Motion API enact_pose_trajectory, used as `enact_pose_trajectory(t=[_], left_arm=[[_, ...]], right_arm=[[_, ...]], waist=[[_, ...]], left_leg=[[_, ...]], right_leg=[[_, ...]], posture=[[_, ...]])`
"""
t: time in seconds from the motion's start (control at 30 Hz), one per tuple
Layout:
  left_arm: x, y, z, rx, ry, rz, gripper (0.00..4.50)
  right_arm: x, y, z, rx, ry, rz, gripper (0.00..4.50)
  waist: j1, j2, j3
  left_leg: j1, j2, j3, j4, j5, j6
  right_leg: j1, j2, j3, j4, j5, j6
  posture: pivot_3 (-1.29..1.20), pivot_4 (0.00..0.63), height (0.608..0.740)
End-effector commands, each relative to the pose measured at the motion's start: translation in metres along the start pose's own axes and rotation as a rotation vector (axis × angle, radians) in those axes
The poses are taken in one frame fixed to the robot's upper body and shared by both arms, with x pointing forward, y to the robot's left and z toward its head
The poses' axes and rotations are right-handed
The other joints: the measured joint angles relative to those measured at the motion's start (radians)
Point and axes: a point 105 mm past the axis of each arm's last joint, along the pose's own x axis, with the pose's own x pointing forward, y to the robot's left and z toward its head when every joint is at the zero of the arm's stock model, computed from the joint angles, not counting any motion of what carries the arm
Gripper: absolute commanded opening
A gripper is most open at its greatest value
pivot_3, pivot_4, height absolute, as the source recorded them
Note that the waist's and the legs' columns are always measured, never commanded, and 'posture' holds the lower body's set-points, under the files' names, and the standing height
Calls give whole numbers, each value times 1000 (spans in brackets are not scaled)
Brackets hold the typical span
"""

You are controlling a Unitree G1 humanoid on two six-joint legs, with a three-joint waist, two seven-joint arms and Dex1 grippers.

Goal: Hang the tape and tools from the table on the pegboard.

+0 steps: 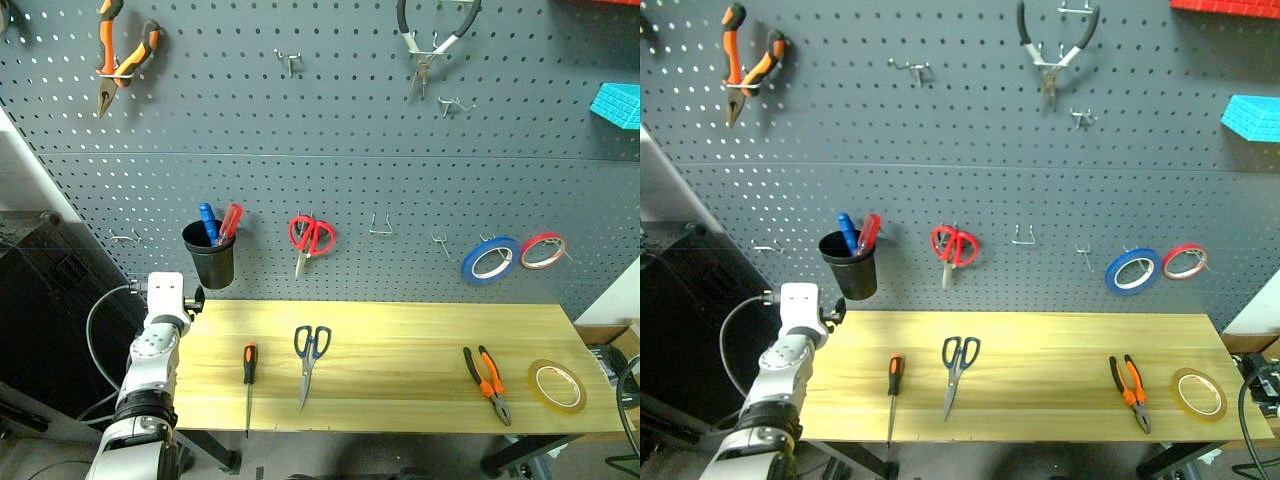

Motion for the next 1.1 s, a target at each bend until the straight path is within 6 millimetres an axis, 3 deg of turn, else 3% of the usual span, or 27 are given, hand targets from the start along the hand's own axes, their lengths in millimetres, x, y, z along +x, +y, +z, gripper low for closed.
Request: enact_pose_trajectory(t=[0.03,0.27,0.37,0.5,0.63,0.67,0.73,0.83,0.97,1.1], left_arm=[[0,7,15,17,-65,23,3646],[-4,12,7,77,-39,59,3646],[-7,3,6,167,-39,16,3646],[-19,-36,-12,149,49,-124,3646],[-43,-83,3,161,-6,-335,3646],[-53,-103,11,177,-38,-430,3646],[-64,-122,22,213,-88,-521,3646],[-73,-134,37,330,-162,-579,3646],[-90,-163,55,330,-192,-820,3646],[-110,-185,74,213,-137,-1047,3646]], right_arm=[[4,-5,18,-16,-70,-8,4500],[8,5,21,-24,-78,23,4500],[9,11,20,-23,-74,39,4500],[6,53,7,9,-24,157,4500],[-5,81,7,43,-17,226,4500],[-7,87,6,45,-2,237,4500],[-11,93,6,44,18,244,4500],[-13,100,9,19,40,265,4500],[-9,106,10,-48,95,287,4500],[0,111,6,-74,156,330,4500]], waist=[[0,0,0],[2,0,0],[1,0,0],[1,1,1],[0,8,13],[0,10,19],[2,12,31],[-4,16,50],[-28,20,84],[-41,18,113]], left_leg=[[0,0,0,0,0,0],[0,0,0,0,0,0],[0,0,0,0,0,0],[0,0,0,-1,0,0],[-1,0,1,-1,-1,1],[-1,0,1,0,-1,1],[-2,0,1,0,-1,1],[-2,1,1,-1,-1,1],[-2,2,2,-1,0,1],[-5,2,3,-1,0,1]], right_leg=[[0,0,0,0,0,0],[0,0,0,0,0,0],[0,0,0,0,0,0],[0,0,1,0,0,0],[-1,0,2,0,0,0],[-1,0,2,0,0,0],[-1,0,2,0,0,0],[-1,1,2,0,0,1],[-2,1,3,0,-1,1],[-6,1,3,0,-1,1]], posture=[[53,0,740],[62,0,740],[60,0,740],[42,22,740],[20,55,740],[16,67,740],[14,75,740],[-8,110,740],[-32,151,740],[-54,185,740]])
